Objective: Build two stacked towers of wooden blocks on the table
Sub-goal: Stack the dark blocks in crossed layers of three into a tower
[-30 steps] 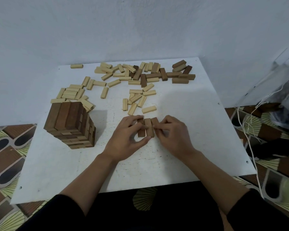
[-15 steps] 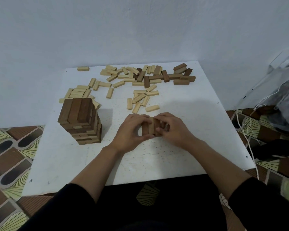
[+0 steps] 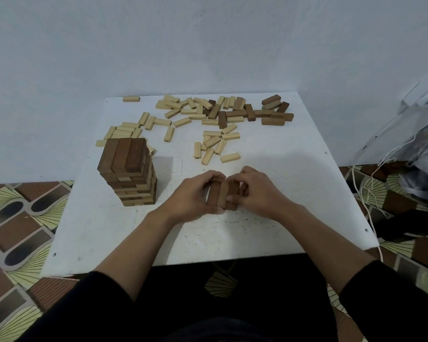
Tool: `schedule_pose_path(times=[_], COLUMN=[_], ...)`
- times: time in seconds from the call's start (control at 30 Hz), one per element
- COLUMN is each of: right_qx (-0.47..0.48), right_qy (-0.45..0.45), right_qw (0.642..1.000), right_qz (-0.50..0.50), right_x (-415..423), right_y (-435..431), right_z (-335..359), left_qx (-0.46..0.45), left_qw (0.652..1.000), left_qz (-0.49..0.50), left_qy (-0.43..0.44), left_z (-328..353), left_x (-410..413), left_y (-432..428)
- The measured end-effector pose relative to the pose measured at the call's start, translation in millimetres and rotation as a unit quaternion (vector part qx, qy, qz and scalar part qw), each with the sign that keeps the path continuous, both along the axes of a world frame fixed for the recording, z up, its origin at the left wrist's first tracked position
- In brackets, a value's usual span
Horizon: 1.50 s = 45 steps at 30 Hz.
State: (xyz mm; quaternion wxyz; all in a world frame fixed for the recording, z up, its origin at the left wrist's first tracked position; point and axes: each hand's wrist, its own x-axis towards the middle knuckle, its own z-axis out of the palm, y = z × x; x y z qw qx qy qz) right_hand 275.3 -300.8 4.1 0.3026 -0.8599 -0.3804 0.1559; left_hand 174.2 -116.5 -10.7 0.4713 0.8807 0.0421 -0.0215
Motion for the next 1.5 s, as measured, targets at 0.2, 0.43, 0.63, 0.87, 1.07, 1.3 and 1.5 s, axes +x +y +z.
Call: schedule_pose_path(times=[0.2,0.43,0.63,0.87,1.07,1.3,1.5], right_qx=[0.006,0.016,0.033,0.054,0.064,0.088,0.13], right_qy=[0.0,-0.015,-0.009,0.004,0.011,0.002,0.045], right_qw=[1.0,0.999,0.998,0.996,0.994,0.985,0.973], right_qz=[-0.003,-0.03,-0.053,-0.069,-0.091,-0.148,-0.186], right_x=[-9,-20,-24,-26,-30,-49,-60], right_y=[-2,-3,-4,-7,-4,0,-3], right_z=[2,-3,-5,-7,-6,-13,-21], left_qx=[0.01,0.03,0.031,0.064,0.121,0.083,0.039], left_qw=[0.999,0.997,0.999,0.994,0.983,0.992,0.998], left_qz=[-0.045,-0.061,-0.031,0.081,0.126,0.087,-0.044], left_qy=[0.027,0.031,0.014,-0.042,-0.053,-0.038,0.033], left_z=[9,8,7,7,1,1,16], left_x=[4,0,-10,-35,-37,-35,-29], left_y=[7,8,5,-18,-38,-24,0])
